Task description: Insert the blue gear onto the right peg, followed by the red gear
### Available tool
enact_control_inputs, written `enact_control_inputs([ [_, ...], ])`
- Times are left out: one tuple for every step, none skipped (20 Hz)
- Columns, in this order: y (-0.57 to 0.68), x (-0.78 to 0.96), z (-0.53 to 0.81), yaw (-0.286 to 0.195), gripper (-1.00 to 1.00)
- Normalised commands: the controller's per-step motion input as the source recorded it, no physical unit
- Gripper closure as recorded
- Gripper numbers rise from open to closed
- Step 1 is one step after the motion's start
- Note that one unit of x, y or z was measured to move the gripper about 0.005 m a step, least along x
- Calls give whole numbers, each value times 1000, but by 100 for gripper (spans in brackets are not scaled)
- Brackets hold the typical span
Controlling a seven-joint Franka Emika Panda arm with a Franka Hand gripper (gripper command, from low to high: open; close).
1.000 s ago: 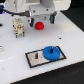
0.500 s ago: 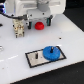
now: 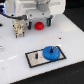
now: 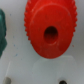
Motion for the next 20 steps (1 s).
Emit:
enact_control_inputs([
  [12, -135, -163, 0, 100],
  [27, -155, -143, 0, 100],
  [20, -179, -106, 0, 100],
  [15, -186, -123, 0, 100],
  [8, -191, -192, 0, 100],
  [17, -224, -138, 0, 100],
  [15, -207, -65, 0, 100],
  [18, -41, 6, 0, 100],
  [13, -24, 11, 0, 100],
  [15, -35, 5, 0, 100],
  [17, -32, 4, 0, 100],
  [16, 6, 42, 0, 100],
  [14, 17, 200, 0, 100],
  [9, 27, 329, 0, 100],
  [12, 102, 442, 0, 100],
  [10, 160, 499, 0, 100],
  [-5, 204, 534, 0, 100],
  [-6, 195, 541, 0, 100],
  [-38, 279, 552, 0, 100],
  [-48, 369, 551, 0, 100],
])
